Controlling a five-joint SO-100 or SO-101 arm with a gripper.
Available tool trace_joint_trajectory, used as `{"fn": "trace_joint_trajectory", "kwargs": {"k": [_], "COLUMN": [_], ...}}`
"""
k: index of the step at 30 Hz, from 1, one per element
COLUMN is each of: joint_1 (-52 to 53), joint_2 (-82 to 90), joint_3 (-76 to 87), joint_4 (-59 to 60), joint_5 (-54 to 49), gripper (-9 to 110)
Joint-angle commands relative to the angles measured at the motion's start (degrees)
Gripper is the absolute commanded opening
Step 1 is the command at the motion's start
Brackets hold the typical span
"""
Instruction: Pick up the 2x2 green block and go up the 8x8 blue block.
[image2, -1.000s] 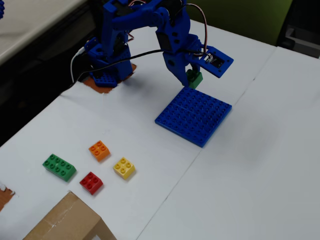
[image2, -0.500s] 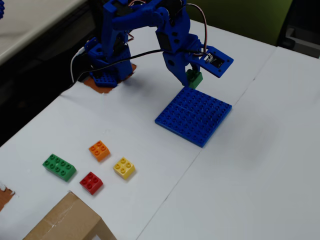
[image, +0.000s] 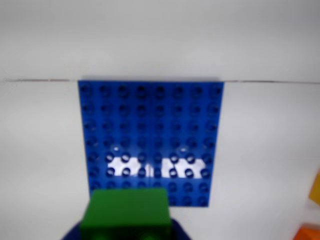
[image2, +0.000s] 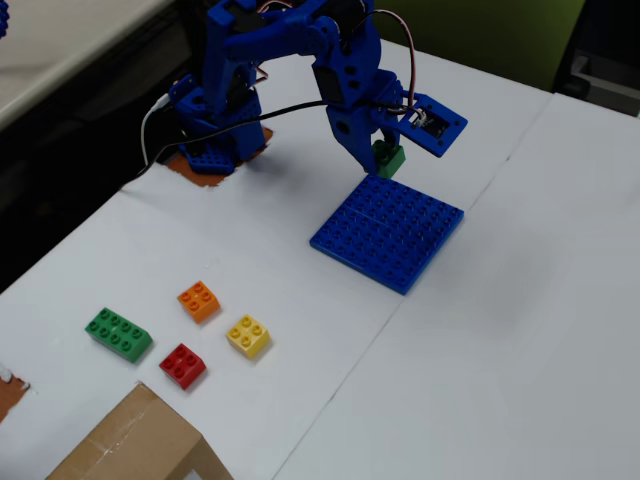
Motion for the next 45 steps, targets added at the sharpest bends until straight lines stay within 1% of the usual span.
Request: {"fn": "trace_joint_trajectory", "kwargs": {"k": [1, 14, 32, 38, 45], "joint_1": [0.4, 0.7, 1.1, 1.2, 1.6], "joint_2": [0.6, -0.7, -1.5, -1.2, 1.6], "joint_3": [-2.5, -4.8, -5.1, -4.1, 1.5], "joint_4": [1.2, 1.1, 1.1, -0.5, -5.5], "joint_5": [-0.2, 1.8, 1.2, 1.2, 1.7], "gripper": [0, 0, 0, 0, 0]}}
